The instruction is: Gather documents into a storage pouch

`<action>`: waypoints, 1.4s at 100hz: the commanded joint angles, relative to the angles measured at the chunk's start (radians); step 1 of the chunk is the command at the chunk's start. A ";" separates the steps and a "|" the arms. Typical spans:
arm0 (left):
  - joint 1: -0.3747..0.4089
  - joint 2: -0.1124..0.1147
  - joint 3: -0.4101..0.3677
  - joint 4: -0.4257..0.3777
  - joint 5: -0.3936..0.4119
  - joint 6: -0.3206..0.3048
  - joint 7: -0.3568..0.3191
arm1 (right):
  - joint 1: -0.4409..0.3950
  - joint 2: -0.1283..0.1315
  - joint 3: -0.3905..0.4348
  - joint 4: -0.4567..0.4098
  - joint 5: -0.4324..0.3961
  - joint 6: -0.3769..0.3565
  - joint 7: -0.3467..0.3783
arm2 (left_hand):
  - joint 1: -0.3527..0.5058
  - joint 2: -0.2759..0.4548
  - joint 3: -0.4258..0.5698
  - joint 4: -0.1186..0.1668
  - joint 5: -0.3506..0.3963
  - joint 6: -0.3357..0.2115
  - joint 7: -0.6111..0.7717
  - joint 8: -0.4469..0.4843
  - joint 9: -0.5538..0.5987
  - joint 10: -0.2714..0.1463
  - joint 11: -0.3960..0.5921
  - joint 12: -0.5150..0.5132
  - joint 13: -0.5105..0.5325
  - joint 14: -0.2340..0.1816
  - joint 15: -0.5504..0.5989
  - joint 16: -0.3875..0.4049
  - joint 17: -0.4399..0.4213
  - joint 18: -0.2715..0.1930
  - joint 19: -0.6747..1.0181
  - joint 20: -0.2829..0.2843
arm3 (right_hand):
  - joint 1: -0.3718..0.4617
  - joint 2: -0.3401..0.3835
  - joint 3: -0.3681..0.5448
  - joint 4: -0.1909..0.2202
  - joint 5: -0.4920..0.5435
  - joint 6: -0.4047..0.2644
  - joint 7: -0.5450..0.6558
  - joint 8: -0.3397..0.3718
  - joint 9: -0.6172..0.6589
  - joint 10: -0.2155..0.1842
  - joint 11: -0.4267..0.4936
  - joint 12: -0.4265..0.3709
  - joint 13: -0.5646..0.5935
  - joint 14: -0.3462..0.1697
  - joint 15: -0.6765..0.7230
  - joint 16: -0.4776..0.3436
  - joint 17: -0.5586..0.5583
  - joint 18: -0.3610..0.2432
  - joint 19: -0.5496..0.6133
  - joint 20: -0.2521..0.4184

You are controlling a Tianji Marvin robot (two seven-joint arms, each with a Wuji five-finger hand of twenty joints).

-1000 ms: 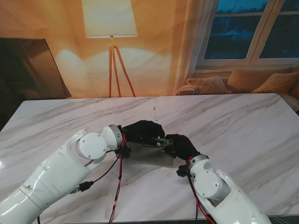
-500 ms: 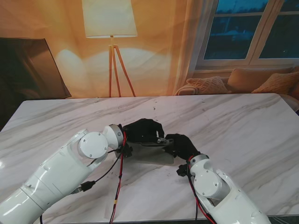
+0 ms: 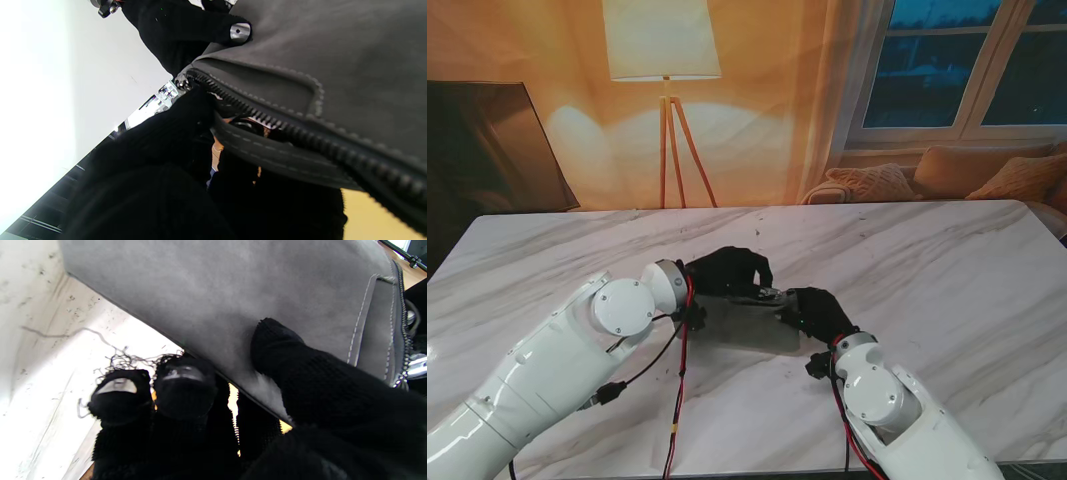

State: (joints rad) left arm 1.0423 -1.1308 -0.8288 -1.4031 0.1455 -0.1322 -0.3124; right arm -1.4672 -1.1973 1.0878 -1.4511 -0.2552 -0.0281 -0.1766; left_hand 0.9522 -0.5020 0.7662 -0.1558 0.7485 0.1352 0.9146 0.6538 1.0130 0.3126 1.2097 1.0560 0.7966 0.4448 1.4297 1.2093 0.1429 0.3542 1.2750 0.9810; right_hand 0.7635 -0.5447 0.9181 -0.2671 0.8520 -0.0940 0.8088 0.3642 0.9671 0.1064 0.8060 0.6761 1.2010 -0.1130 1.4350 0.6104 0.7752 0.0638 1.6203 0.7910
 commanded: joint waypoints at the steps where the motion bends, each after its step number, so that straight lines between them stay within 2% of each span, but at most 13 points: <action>1: -0.002 0.007 -0.010 -0.010 0.007 -0.001 -0.013 | -0.005 -0.001 0.004 0.009 0.000 0.000 -0.001 | 0.027 0.058 0.017 0.066 0.012 -0.031 0.077 0.063 0.047 -0.015 0.067 0.032 0.070 0.026 0.057 0.020 0.008 -0.017 0.063 0.047 | 0.084 0.072 0.125 0.038 0.167 -0.053 0.117 0.079 0.043 0.047 0.053 0.028 0.059 -0.083 0.053 0.004 0.033 0.008 0.069 0.023; 24: 0.001 0.020 -0.025 -0.019 0.040 -0.001 -0.035 | -0.011 -0.006 0.011 0.006 0.020 0.003 -0.012 | 0.041 0.076 -0.003 0.077 -0.002 -0.032 0.102 0.095 0.074 -0.028 0.122 0.046 0.117 0.016 0.103 0.021 0.039 -0.010 0.079 0.083 | 0.089 0.037 0.164 0.033 0.212 -0.034 0.113 0.099 0.056 0.067 0.059 0.036 0.081 -0.091 0.050 -0.003 0.068 0.021 0.066 0.017; 46: 0.012 0.024 -0.039 -0.020 0.052 0.013 -0.040 | -0.019 -0.003 0.015 -0.005 0.026 0.017 0.000 | 0.064 0.121 -0.055 0.109 -0.044 -0.034 0.129 0.183 0.100 -0.061 0.175 0.054 0.181 0.001 0.158 0.006 0.098 0.008 0.107 0.137 | 0.086 0.036 0.169 0.029 0.215 -0.035 0.104 0.106 0.057 0.063 0.055 0.034 0.076 -0.080 0.030 -0.012 0.059 0.026 0.043 0.007; 52: 0.016 0.021 -0.044 -0.017 0.048 0.015 -0.030 | -0.020 0.000 0.016 -0.009 0.024 0.020 0.012 | 0.069 0.118 -0.057 0.110 -0.042 -0.032 0.128 0.181 0.100 -0.062 0.175 0.053 0.180 0.003 0.157 0.003 0.095 0.011 0.104 0.136 | 0.082 0.051 0.149 0.030 0.194 -0.040 0.091 0.103 0.051 0.045 0.047 0.031 0.050 -0.054 -0.003 -0.021 0.015 0.021 0.008 -0.001; 56: 0.017 0.019 -0.045 -0.015 0.045 0.012 -0.024 | -0.020 0.002 0.016 -0.010 0.021 0.020 0.016 | 0.075 0.117 -0.062 0.108 -0.038 -0.030 0.126 0.177 0.095 -0.024 0.166 0.050 0.174 0.011 0.154 0.000 0.089 0.012 0.099 0.135 | 0.080 0.066 0.127 0.032 0.169 -0.046 0.082 0.096 0.043 0.030 0.040 0.028 0.014 -0.030 -0.046 -0.031 -0.031 0.017 -0.031 -0.010; 63: 0.016 0.018 -0.042 -0.014 0.046 -0.005 -0.017 | -0.021 0.007 0.018 -0.016 0.020 0.015 0.036 | 0.077 0.112 -0.065 0.107 -0.029 -0.038 0.127 0.174 0.098 -0.021 0.163 0.048 0.172 0.011 0.151 -0.002 0.093 0.012 0.098 0.134 | 0.075 0.077 0.074 0.037 0.100 -0.067 0.076 0.061 0.008 -0.009 -0.009 0.018 -0.107 0.029 -0.154 -0.039 -0.167 0.015 -0.112 -0.020; 67: 0.014 0.018 -0.040 -0.014 0.048 -0.014 -0.016 | -0.022 0.010 0.019 -0.019 0.022 0.009 0.049 | 0.074 0.102 -0.059 0.106 -0.023 -0.041 0.129 0.169 0.112 -0.060 0.163 0.044 0.180 0.003 0.152 -0.008 0.107 0.012 0.101 0.132 | 0.050 0.055 0.081 0.030 0.035 -0.081 0.093 0.019 -0.017 -0.027 -0.052 0.018 -0.164 0.044 -0.229 -0.043 -0.225 0.010 -0.153 -0.025; 78: 0.014 0.016 -0.033 -0.016 0.045 -0.027 -0.008 | -0.022 0.018 0.022 -0.022 0.017 -0.016 0.072 | 0.058 0.076 -0.025 0.099 -0.002 -0.043 0.132 0.142 0.129 -0.058 0.159 0.033 0.197 -0.001 0.162 -0.031 0.128 0.017 0.107 0.122 | -0.047 -0.043 0.143 0.009 -0.088 -0.104 0.108 -0.038 -0.086 -0.062 -0.121 0.010 -0.279 0.059 -0.408 -0.106 -0.308 -0.007 -0.204 -0.028; 89: 0.010 0.015 -0.028 -0.017 0.049 -0.036 -0.003 | -0.021 0.024 0.026 -0.021 0.001 -0.051 0.080 | 0.060 0.081 -0.029 0.091 -0.005 -0.049 0.134 0.137 0.128 -0.059 0.159 0.031 0.188 -0.001 0.159 -0.036 0.120 0.012 0.101 0.117 | -0.177 -0.127 0.209 -0.017 -0.125 -0.114 0.098 -0.043 -0.135 -0.081 -0.114 -0.010 -0.308 0.040 -0.446 -0.082 -0.316 -0.018 -0.204 -0.011; 111: -0.012 0.011 -0.007 0.004 0.044 -0.052 -0.005 | -0.018 0.026 0.039 -0.025 -0.009 -0.107 0.074 | 0.065 0.088 -0.042 0.085 -0.010 -0.055 0.137 0.133 0.117 -0.058 0.150 0.029 0.167 0.000 0.149 -0.037 0.098 0.001 0.090 0.108 | -0.238 -0.192 0.255 -0.028 -0.104 -0.155 0.084 -0.026 -0.149 -0.091 -0.107 -0.052 -0.300 0.019 -0.415 -0.036 -0.301 -0.036 -0.178 0.023; 121: -0.018 0.009 0.000 0.014 0.039 -0.054 -0.002 | -0.014 0.026 0.039 -0.021 -0.014 -0.114 0.073 | 0.068 0.089 -0.047 0.084 -0.011 -0.055 0.136 0.131 0.115 -0.058 0.148 0.030 0.160 0.001 0.145 -0.036 0.092 0.000 0.087 0.106 | -0.244 -0.182 0.228 -0.031 -0.103 -0.148 0.099 -0.023 -0.149 -0.088 -0.096 -0.052 -0.290 0.009 -0.365 -0.006 -0.280 -0.045 -0.148 0.045; 130: -0.022 0.006 0.004 0.021 0.039 -0.055 0.003 | -0.012 0.024 0.037 -0.020 -0.014 -0.110 0.067 | 0.069 0.090 -0.052 0.082 -0.011 -0.058 0.135 0.129 0.112 -0.058 0.146 0.030 0.155 0.001 0.141 -0.035 0.089 -0.003 0.085 0.103 | -0.261 -0.188 0.194 -0.039 -0.069 -0.134 0.135 -0.016 -0.108 -0.071 -0.031 -0.012 -0.244 -0.001 -0.265 0.037 -0.233 -0.049 -0.087 0.069; 140: -0.028 0.004 0.009 0.027 0.035 -0.055 0.005 | -0.012 0.020 0.032 -0.020 -0.013 -0.099 0.052 | 0.070 0.090 -0.055 0.082 -0.012 -0.057 0.133 0.127 0.111 -0.058 0.144 0.030 0.152 0.000 0.138 -0.034 0.086 -0.004 0.083 0.101 | -0.264 -0.174 0.184 -0.036 -0.013 -0.124 0.154 -0.033 0.034 -0.060 0.075 0.051 -0.135 -0.009 -0.167 0.051 -0.135 -0.048 0.005 0.073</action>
State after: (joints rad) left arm 1.0206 -1.1194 -0.8216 -1.3808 0.1856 -0.1859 -0.2979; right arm -1.4795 -1.1715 1.1233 -1.4686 -0.2682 -0.1428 -0.1252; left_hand 0.9590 -0.4320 0.6753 -0.1236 0.6986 0.1343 0.9344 0.7582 1.0990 0.2682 1.3342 1.0884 0.9405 0.4363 1.5426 1.1778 0.2522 0.3834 1.3153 1.0664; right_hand 0.5243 -0.7041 1.1181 -0.2751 0.7992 -0.2065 0.9373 0.3353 0.9195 0.0338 0.8103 0.6859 1.0134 -0.0654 1.2047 0.6480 0.5917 0.0462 1.5472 0.8408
